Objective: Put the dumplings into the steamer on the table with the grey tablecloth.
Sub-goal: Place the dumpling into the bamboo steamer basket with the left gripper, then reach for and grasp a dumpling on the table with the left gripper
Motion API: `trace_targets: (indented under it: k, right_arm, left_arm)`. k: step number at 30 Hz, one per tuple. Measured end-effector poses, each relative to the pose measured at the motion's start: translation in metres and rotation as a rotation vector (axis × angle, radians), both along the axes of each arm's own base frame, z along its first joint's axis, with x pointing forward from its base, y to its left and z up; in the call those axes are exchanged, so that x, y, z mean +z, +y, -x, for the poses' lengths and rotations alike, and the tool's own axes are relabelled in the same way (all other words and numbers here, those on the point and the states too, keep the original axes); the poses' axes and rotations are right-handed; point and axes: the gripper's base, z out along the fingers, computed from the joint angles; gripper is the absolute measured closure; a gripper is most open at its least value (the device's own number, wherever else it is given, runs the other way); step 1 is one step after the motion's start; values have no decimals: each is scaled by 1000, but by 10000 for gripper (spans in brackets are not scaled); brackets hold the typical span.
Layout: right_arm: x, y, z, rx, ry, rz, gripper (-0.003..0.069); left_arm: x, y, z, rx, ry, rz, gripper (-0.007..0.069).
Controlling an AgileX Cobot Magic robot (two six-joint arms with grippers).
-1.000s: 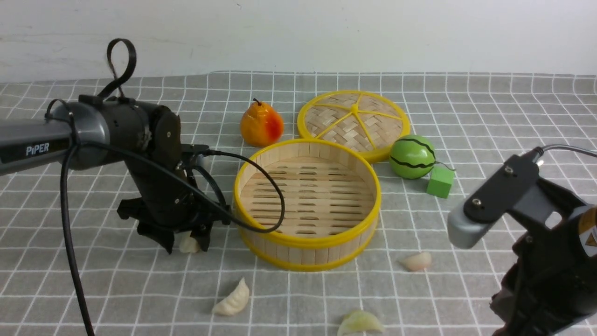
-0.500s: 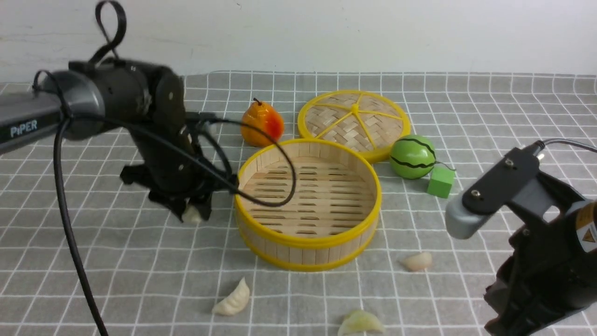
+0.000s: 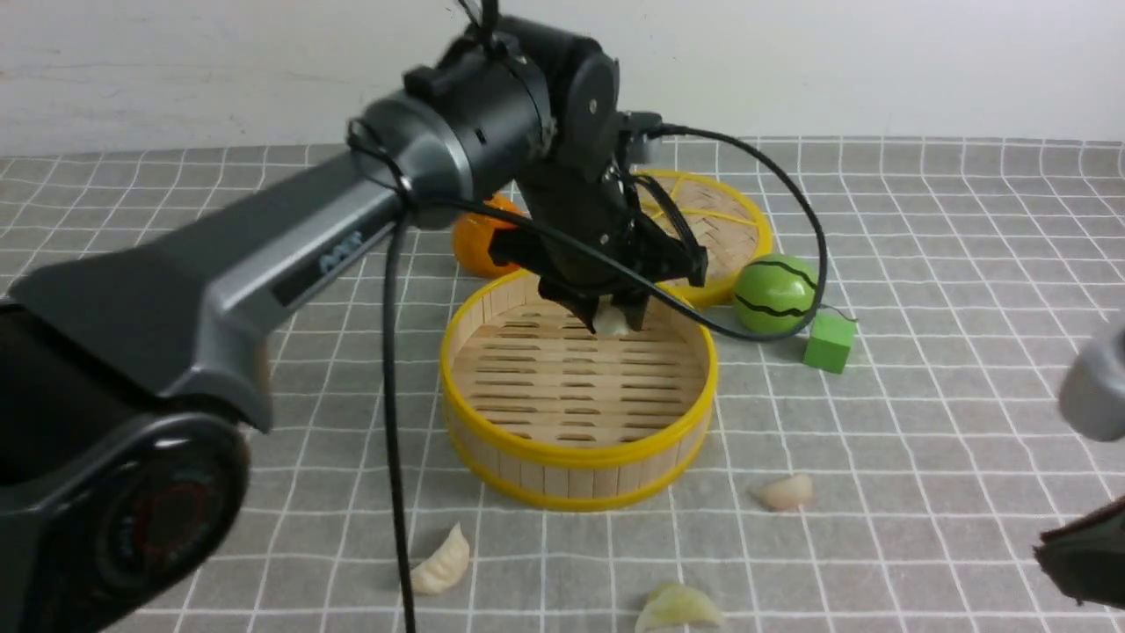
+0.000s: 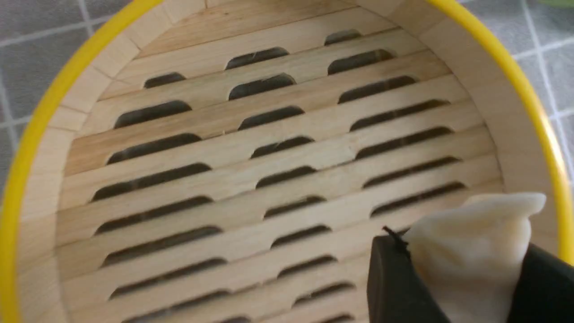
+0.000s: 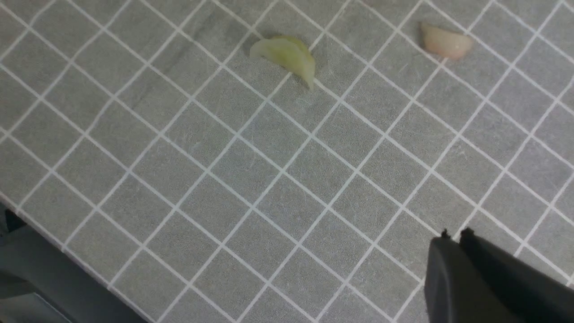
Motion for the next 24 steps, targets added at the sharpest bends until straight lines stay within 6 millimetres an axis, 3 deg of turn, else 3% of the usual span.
trace_targets:
  k: [4, 8, 13, 16, 18, 21, 24]
  right_arm:
    - [8, -10, 15, 1, -37, -24, 620]
    - [12, -16, 24, 1, -61, -40, 617]
    - [12, -17, 24, -2, -71, -31, 617]
    - [12, -17, 24, -4, -75, -26, 617]
    - [12, -18, 23, -7, -81, -17, 617]
    - [13, -19, 23, -9, -89, -12, 617]
    - [13, -18, 22, -10, -101, -18, 614]
  left_arm:
    - [-33, -7, -14, 49, 5, -5, 355]
    - [-52, -10, -20, 60, 12, -9, 355]
    - [-52, -11, -21, 62, 9, -6, 324]
    - [-49, -10, -20, 69, 25, -15, 215]
    - [-36, -7, -16, 79, 55, -32, 105]
    - [-6, -3, -11, 74, 51, -35, 31]
    - [59, 6, 2, 55, -47, 25, 2]
